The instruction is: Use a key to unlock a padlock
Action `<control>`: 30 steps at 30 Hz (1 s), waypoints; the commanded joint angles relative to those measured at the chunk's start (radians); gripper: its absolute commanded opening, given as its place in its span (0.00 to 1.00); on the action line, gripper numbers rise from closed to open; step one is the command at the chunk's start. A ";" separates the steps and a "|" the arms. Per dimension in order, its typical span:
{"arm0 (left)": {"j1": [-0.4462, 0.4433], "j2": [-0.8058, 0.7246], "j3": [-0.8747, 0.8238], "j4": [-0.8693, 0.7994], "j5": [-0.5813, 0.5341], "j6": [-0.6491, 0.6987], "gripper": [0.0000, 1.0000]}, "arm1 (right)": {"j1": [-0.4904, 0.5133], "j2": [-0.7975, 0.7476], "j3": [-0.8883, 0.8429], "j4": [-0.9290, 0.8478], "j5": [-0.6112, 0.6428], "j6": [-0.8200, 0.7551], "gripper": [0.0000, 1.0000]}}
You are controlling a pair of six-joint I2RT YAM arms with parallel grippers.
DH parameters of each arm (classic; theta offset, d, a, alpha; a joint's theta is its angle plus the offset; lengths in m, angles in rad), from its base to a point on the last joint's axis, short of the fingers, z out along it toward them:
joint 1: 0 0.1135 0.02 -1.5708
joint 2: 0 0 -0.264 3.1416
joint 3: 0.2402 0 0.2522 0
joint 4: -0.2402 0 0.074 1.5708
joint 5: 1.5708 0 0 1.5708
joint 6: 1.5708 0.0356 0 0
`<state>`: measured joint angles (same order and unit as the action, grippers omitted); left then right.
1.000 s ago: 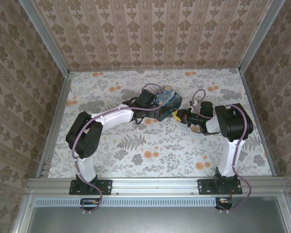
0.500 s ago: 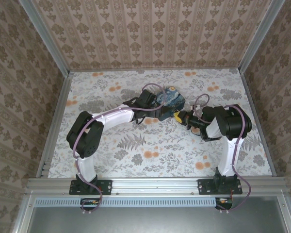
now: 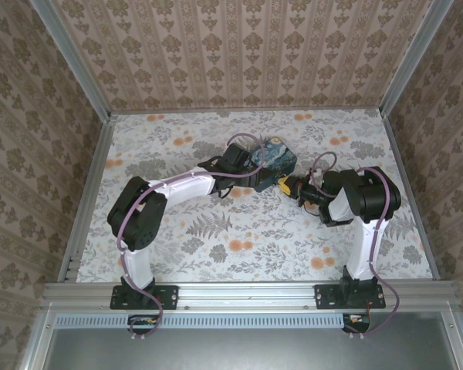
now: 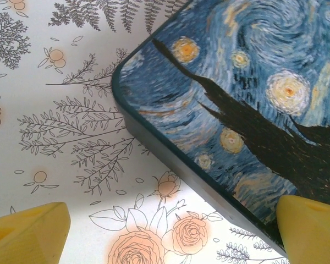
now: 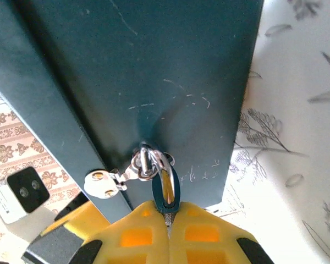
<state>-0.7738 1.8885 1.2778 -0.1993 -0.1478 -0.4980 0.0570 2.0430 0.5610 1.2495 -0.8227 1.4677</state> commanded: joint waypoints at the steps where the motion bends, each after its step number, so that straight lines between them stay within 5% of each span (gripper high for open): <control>1: 0.004 0.101 -0.081 -0.331 -0.045 0.039 0.95 | -0.040 -0.082 0.111 -0.474 0.085 -0.269 0.00; 4: 0.004 0.096 -0.079 -0.336 -0.048 0.042 0.95 | -0.032 -0.167 0.216 -0.978 0.163 -0.617 0.00; 7: 0.004 0.095 -0.077 -0.340 -0.051 0.044 0.95 | -0.048 -0.191 0.224 -1.103 0.237 -0.725 0.00; 10: 0.004 0.095 -0.077 -0.342 -0.053 0.045 0.95 | -0.070 -0.168 0.175 -0.962 0.191 -0.665 0.00; 16: 0.004 0.078 -0.094 -0.341 -0.056 0.044 0.95 | -0.112 -0.003 0.094 -0.414 0.004 -0.347 0.00; 30: 0.004 -0.009 -0.049 -0.378 -0.046 0.065 1.00 | -0.058 -0.218 -0.044 -0.453 0.020 -0.385 0.00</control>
<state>-0.7761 1.8408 1.2636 -0.3527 -0.1699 -0.4847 -0.0246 1.8973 0.5438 0.8375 -0.8150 1.0809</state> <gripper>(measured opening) 0.992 0.066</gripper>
